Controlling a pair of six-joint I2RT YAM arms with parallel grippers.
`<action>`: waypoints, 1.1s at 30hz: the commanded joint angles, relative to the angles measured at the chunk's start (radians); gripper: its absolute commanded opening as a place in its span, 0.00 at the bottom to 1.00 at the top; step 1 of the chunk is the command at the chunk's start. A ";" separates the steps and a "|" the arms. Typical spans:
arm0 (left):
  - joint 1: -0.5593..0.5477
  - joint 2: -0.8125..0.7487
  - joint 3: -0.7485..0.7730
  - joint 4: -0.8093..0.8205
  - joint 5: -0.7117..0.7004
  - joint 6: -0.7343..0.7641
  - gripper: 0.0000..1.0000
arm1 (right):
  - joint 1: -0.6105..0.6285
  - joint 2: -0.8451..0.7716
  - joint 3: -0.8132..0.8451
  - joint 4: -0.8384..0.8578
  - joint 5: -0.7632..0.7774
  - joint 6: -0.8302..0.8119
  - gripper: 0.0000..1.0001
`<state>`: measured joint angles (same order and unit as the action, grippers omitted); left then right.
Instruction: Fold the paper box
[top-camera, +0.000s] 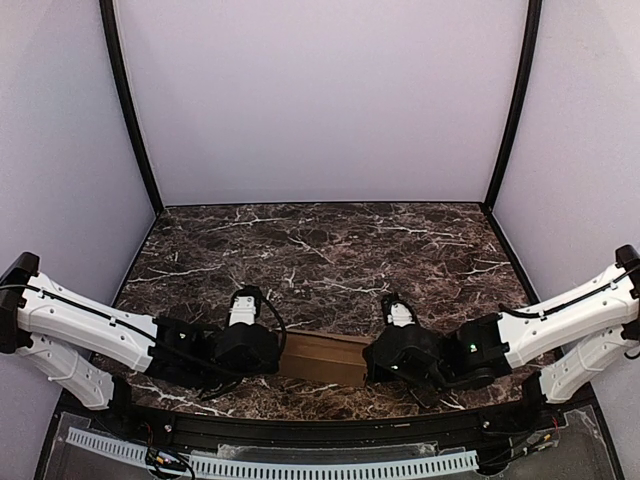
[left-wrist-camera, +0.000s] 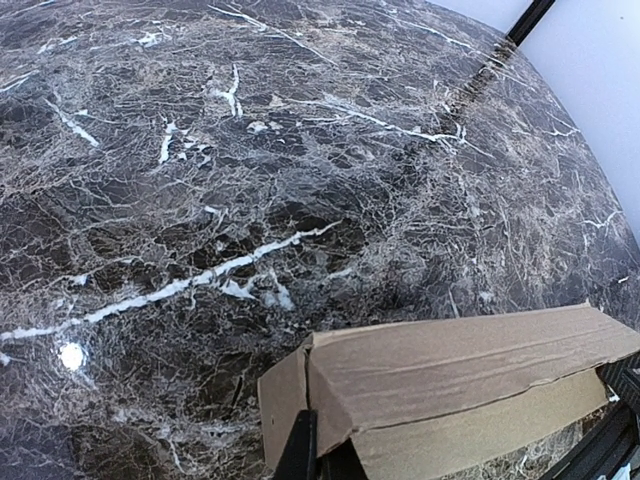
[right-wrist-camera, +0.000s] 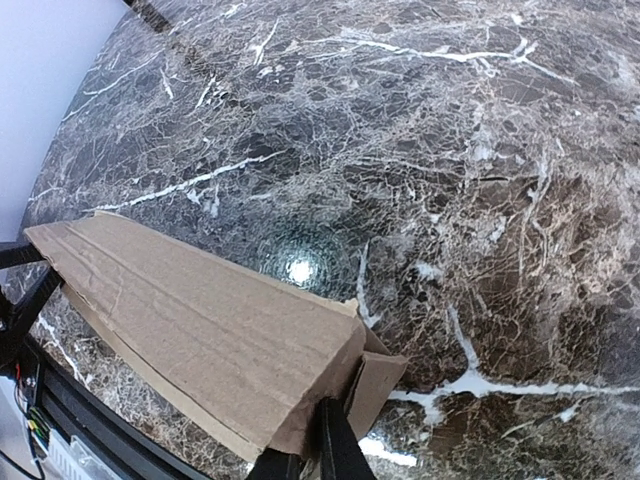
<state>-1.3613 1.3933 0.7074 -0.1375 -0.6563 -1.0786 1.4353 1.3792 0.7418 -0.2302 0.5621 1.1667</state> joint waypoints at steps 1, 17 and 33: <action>-0.013 0.080 -0.040 -0.166 0.165 -0.024 0.00 | 0.026 0.027 -0.047 -0.138 -0.156 0.011 0.12; -0.013 0.142 0.011 -0.196 0.130 -0.039 0.00 | 0.023 -0.200 0.015 -0.290 -0.009 -0.115 0.32; -0.014 0.175 0.044 -0.197 0.134 -0.020 0.00 | -0.151 -0.170 0.130 -0.046 -0.055 -0.454 0.00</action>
<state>-1.3670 1.4921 0.7940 -0.1371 -0.6762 -1.1030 1.3148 1.1542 0.8333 -0.3996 0.5430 0.8227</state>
